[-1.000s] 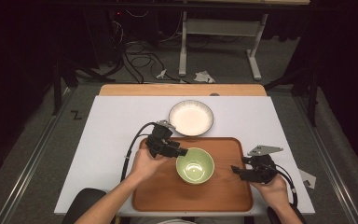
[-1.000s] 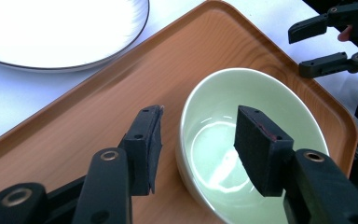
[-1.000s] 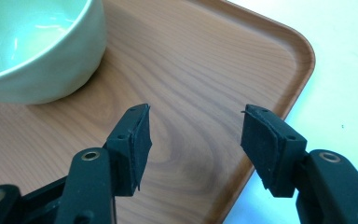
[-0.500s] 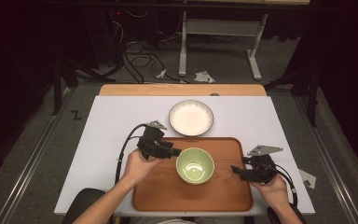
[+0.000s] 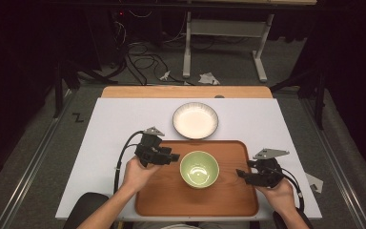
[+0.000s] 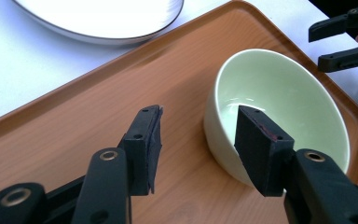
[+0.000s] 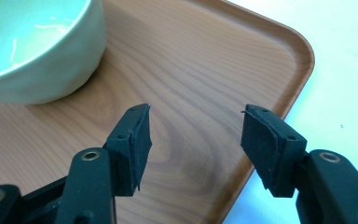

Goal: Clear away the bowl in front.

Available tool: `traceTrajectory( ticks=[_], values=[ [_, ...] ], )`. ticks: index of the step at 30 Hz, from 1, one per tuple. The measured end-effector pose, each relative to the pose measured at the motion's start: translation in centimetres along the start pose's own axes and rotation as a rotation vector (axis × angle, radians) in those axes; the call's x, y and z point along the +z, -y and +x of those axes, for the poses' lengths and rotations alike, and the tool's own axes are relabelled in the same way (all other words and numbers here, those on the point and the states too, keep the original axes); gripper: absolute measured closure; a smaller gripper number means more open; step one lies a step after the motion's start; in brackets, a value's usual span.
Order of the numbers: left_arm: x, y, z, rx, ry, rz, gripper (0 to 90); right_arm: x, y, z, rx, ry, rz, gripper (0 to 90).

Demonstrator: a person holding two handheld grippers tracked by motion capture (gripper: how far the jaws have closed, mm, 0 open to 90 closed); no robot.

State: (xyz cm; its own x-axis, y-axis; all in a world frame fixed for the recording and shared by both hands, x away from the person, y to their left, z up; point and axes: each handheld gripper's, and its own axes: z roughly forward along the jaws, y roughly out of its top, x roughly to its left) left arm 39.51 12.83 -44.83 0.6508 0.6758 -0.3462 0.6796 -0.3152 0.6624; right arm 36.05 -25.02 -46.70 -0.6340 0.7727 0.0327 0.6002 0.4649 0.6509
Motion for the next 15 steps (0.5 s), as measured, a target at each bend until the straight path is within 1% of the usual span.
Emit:
traceTrajectory(
  ticks=[3,6,8,9,11,15],
  values=[
    [0.1,0.3,0.2,-0.006,-0.014,-0.003,50.7,0.0,0.0,0.0,0.000,0.001,0.000,42.8],
    [0.3,0.6,0.3,0.001,-0.036,0.001,50.7,0.0,0.0,0.0,0.001,0.001,0.000,42.7],
    [0.4,0.9,0.4,-0.006,-0.037,0.001,50.7,0.0,0.0,0.0,0.001,-0.002,-0.001,42.8],
    [0.5,1.0,0.4,-0.008,-0.045,0.002,50.8,0.0,0.0,0.0,0.002,0.000,-0.001,42.8],
    [0.6,1.1,0.4,-0.002,-0.067,0.002,50.9,0.0,0.0,0.0,0.001,0.002,-0.001,42.8],
    [0.8,1.4,0.4,0.003,-0.083,0.006,50.7,0.0,0.0,0.0,0.001,0.000,-0.002,42.8]
  ],
)
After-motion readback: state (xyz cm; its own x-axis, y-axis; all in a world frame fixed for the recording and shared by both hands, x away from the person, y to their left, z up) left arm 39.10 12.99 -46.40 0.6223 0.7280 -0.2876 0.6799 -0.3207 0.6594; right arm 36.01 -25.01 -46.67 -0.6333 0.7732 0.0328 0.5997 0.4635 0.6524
